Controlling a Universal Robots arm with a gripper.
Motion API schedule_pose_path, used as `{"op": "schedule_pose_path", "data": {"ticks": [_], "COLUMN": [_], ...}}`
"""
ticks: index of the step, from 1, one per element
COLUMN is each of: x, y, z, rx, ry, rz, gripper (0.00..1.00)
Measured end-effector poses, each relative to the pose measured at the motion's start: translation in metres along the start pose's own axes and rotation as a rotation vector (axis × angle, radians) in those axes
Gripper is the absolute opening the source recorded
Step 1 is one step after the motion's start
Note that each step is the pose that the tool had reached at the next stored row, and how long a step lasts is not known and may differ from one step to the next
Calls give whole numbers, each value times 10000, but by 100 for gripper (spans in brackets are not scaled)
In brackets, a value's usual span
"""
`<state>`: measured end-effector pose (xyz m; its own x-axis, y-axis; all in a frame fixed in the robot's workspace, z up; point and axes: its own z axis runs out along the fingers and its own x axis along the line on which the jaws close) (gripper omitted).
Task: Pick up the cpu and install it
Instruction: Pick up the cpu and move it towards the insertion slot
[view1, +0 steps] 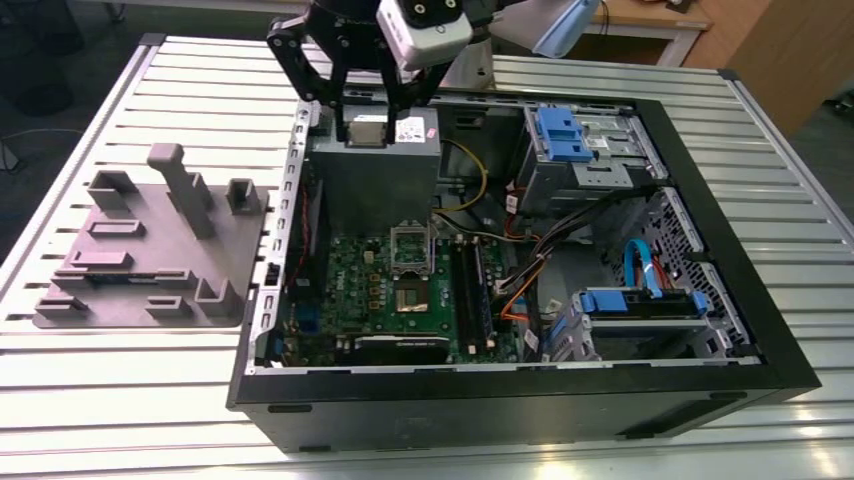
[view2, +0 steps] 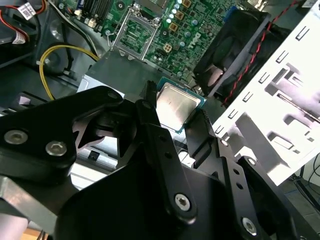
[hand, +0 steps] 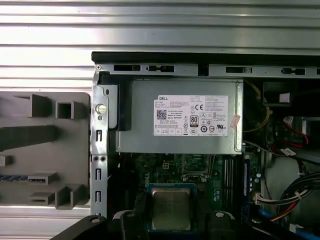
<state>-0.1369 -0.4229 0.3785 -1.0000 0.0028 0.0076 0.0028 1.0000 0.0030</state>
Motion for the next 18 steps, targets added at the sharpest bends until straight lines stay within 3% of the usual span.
{"op": "schedule_pose_path", "data": {"ticks": [11,18], "x": [-172,-326], "y": [0,1], "z": [-1,-2], "rx": [0,0], "ry": [0,0], "rz": [0,0], "gripper": [47,47]}}
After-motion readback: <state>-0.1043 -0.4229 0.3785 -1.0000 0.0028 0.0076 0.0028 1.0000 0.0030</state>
